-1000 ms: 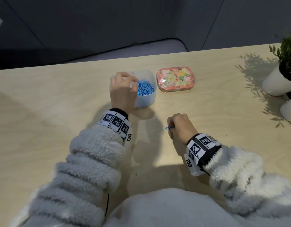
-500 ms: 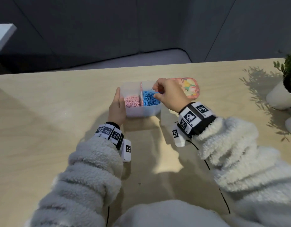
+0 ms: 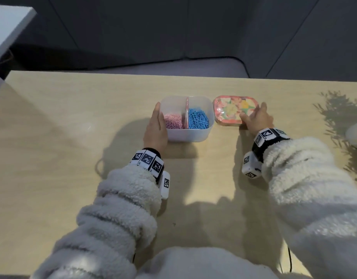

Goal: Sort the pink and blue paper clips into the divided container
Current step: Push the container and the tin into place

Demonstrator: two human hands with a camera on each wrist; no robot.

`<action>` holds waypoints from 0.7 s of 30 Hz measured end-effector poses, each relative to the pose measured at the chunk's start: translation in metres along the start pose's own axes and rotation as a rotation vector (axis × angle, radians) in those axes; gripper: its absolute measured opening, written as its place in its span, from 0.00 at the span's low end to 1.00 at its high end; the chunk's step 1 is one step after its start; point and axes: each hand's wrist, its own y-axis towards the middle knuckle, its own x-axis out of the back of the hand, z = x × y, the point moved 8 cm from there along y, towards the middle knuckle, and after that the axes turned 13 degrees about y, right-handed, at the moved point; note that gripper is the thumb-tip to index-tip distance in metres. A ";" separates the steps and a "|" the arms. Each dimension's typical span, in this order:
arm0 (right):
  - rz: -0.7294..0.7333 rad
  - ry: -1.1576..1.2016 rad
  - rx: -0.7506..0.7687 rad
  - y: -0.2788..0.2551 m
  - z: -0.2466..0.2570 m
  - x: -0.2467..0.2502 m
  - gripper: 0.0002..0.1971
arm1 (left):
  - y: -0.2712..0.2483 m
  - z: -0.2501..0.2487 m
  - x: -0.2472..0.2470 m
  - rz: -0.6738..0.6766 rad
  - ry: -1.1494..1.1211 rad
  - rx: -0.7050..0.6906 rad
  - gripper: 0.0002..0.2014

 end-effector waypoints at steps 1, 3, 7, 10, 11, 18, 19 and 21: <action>-0.021 0.028 0.017 0.000 -0.001 -0.002 0.38 | 0.000 0.001 0.000 -0.001 0.001 0.003 0.22; -0.065 0.113 0.023 -0.001 -0.001 -0.003 0.40 | 0.000 0.001 -0.001 0.001 0.005 0.016 0.21; -0.082 0.259 -0.038 -0.002 -0.004 0.003 0.39 | -0.002 0.000 0.000 -0.006 0.010 0.034 0.21; -0.036 0.394 -0.070 -0.008 -0.001 0.017 0.34 | -0.002 0.000 0.000 -0.002 0.008 0.027 0.21; 0.007 0.415 -0.038 -0.011 0.007 0.021 0.29 | -0.002 0.000 -0.001 0.001 0.008 0.024 0.21; -0.147 0.757 0.366 -0.074 0.077 0.069 0.33 | -0.003 -0.002 -0.004 0.038 0.011 0.023 0.22; -0.080 0.839 0.342 -0.080 0.085 0.058 0.32 | -0.003 -0.004 -0.004 0.044 0.005 0.013 0.22; 0.104 0.859 0.271 -0.087 0.099 0.021 0.27 | -0.004 -0.009 -0.001 0.053 -0.041 -0.013 0.23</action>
